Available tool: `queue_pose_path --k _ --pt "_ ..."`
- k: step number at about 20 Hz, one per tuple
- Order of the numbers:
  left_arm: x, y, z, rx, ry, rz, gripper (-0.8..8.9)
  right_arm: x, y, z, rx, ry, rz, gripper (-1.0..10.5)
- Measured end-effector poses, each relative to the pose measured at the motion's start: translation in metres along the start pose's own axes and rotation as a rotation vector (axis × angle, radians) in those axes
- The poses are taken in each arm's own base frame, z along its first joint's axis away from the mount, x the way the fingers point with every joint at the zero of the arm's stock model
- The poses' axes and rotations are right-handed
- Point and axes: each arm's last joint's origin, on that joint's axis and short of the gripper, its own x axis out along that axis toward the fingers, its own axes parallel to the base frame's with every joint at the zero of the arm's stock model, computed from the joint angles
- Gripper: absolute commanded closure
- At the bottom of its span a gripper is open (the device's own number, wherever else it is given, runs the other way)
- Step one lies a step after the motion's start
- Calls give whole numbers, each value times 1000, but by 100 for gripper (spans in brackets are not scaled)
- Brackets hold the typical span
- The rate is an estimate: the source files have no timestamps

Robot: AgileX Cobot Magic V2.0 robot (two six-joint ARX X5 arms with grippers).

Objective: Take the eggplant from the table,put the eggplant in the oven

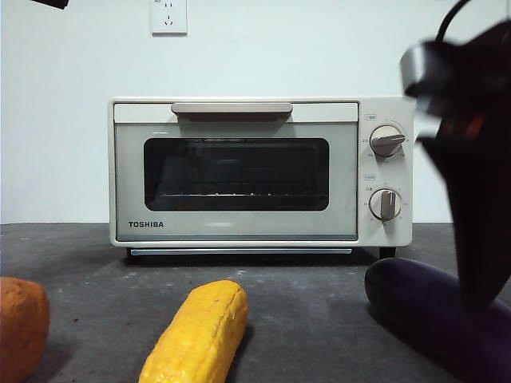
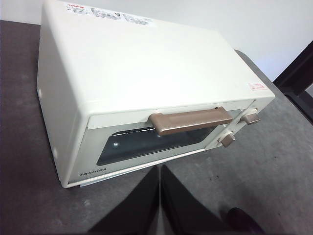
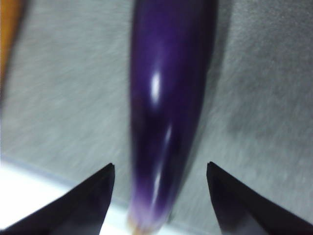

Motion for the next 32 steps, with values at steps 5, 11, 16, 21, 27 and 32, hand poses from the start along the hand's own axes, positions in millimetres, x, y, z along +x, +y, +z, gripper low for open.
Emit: queue_pose_path --k 5,11,16,21,27,32 --pt "0 0 0 10 0 0 806 25 6 10 2 33 -19 663" --pt "0 0 0 13 0 0 806 27 6 10 5 34 -40 942" --pt "21 -3 3 25 35 -50 806 -14 3 5 2 -131 60 942" --pt "83 -18 35 36 159 -133 806 -84 -9 -12 11 -461 224 942" --pt "154 -35 47 123 359 -89 806 -118 -31 -39 48 -672 272 942" --pt "189 -46 33 219 406 -63 807 -128 -40 -52 64 -732 304 942"
